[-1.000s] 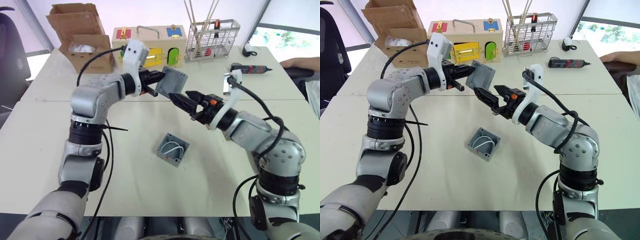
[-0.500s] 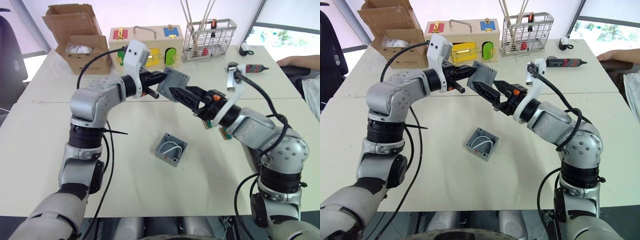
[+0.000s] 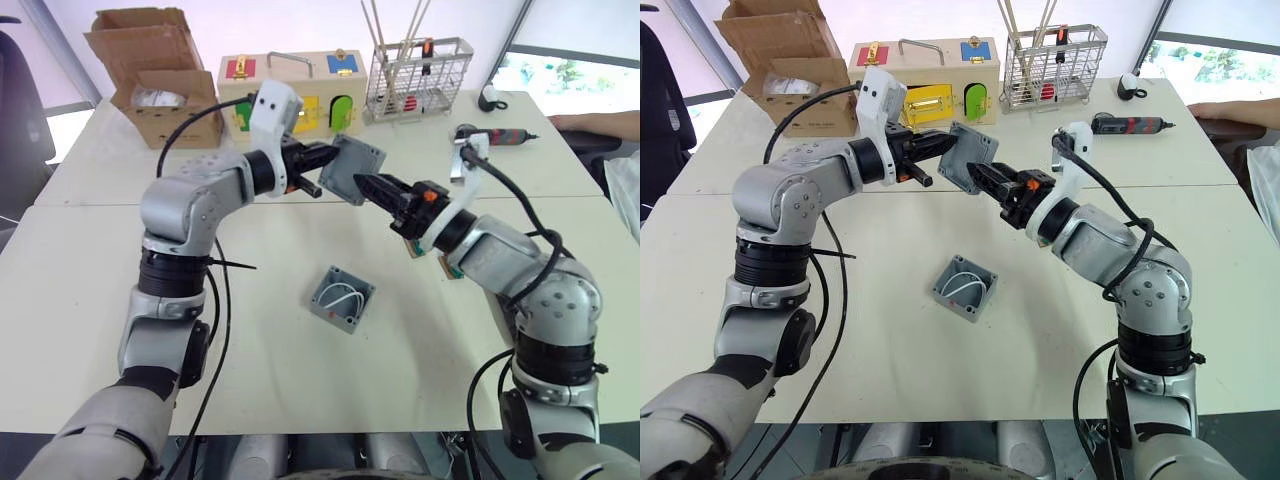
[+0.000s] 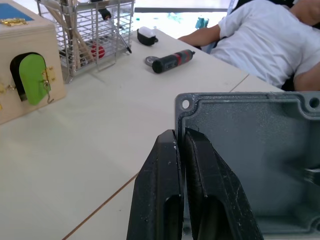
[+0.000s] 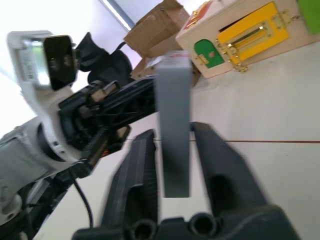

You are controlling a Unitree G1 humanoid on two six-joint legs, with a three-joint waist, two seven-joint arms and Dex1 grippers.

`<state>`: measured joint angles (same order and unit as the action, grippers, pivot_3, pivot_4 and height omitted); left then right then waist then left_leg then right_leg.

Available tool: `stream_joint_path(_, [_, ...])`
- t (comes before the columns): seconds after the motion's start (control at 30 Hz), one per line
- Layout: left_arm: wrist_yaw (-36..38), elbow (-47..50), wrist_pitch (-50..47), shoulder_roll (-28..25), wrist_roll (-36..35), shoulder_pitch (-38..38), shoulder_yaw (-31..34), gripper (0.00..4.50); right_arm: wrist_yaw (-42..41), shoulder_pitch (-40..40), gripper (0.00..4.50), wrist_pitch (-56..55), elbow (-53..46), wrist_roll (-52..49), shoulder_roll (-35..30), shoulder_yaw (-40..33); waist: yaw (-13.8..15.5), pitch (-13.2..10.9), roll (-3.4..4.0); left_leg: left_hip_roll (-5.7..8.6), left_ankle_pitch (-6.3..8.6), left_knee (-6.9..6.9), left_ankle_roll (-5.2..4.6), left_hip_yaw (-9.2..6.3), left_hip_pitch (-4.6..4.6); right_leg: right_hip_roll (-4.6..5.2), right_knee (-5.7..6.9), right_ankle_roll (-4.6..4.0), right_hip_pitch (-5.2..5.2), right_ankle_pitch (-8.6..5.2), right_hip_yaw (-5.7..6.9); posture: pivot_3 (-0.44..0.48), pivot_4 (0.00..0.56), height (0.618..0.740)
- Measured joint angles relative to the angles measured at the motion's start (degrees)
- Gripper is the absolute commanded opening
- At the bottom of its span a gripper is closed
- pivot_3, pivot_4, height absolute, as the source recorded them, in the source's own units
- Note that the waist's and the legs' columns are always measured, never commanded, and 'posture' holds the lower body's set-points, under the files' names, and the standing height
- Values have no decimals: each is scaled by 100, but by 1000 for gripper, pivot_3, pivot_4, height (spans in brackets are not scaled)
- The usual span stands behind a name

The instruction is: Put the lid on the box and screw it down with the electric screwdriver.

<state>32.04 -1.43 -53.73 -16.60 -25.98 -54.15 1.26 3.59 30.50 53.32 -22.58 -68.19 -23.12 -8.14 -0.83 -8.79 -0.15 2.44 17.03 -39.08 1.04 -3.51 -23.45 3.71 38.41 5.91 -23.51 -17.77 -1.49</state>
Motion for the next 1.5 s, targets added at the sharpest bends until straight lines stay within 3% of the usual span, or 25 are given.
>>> stream_joint_path(0.33, [-72,200,-192,-75,-104,69,105,0,-182,28,139,-3,29,169,120,23,-6,0,0,-1,0,1,0,-1,0,-1,0,0,-1,0,0,0,150,740])
stream_joint_path(0.43, [35,317,-246,-122,-265,237,195,1081,-229,27,139,6,36,168,158,41,-7,0,0,-1,0,1,0,-1,0,-1,0,0,-2,0,0,0,150,740])
stream_joint_path(0.63, [293,441,-377,-141,-757,378,270,4115,-415,26,139,6,36,168,156,43,2,0,0,0,0,1,0,-1,0,0,-1,0,0,0,0,0,150,740])
stream_joint_path(0.67, [300,457,-377,-151,-829,379,282,4441,-442,26,139,6,36,172,154,43,-3,0,0,0,0,1,0,-1,0,-1,-1,0,-1,0,0,0,150,740])
stream_joint_path(0.9, [173,343,-315,-274,-1117,385,841,4441,-803,75,139,-122,35,666,-140,60,-8,0,0,-1,0,1,0,-1,0,-1,-1,0,-2,0,1,0,150,740])
stream_joint_path(1.17, [678,65,316,-961,-1130,410,1116,4441,-2064,23,139,-737,-179,2153,-1463,409,7,0,0,1,0,5,0,0,0,-1,-8,0,-2,0,2,0,150,740])
stream_joint_path(1.33, [1772,-454,235,-1731,-1349,527,1086,4441,-3322,-638,139,-3408,-594,4836,-2753,1334,-10,-1,0,-1,1,8,-2,1,0,-11,-15,1,-1,-1,3,0,150,740])
stream_joint_path(1.5, [2846,-566,63,-2112,-1537,523,787,4441,-3319,-1063,139,-6019,-170,6927,-2645,1823,10,-1,0,1,1,-2,-1,2,1,-8,-11,1,2,-1,2,0,150,740])
